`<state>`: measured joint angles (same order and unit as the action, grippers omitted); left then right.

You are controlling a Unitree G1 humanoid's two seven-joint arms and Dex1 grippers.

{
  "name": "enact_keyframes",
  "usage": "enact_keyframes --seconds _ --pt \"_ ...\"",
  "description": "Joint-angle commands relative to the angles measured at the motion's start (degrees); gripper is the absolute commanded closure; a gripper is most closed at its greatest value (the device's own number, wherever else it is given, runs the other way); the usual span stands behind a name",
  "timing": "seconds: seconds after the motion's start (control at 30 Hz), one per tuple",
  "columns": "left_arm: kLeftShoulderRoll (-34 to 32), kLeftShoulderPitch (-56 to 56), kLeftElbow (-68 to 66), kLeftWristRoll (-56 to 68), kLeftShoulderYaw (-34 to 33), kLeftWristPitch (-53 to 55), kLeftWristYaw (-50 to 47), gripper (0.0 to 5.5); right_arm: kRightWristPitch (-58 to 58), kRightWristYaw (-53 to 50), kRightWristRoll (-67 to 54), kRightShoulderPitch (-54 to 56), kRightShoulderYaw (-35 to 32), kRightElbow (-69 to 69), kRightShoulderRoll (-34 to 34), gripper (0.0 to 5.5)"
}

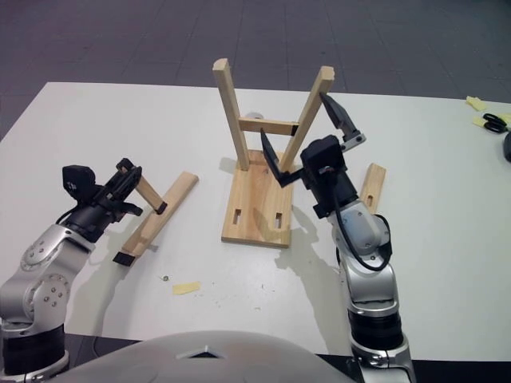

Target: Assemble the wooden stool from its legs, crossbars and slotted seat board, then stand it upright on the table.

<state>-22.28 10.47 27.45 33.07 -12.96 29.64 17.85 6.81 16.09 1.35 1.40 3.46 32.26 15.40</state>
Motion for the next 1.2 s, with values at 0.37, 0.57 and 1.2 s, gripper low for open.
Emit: enact_keyframes --seconds 0.37,0.57,1.2 --pt "2.1 19.1 -17.6 -11.4 8.0 -13.0 3.7 5.09 -0.5 1.7 -1.2 3.2 -0.7 -2.3 0.9 0.10" --pt "1.2 20.2 -18.8 -14.0 11.3 -16.2 4.0 5.09 -0.6 1.8 -1.1 3.8 -1.0 -2.6 1.1 0.10" --pt "0.4 7.1 -19.9 -17.0 9.8 -18.7 -0.6 5.09 -1.8 1.8 -0.4 5.9 -0.1 -4.7 0.8 0.10"
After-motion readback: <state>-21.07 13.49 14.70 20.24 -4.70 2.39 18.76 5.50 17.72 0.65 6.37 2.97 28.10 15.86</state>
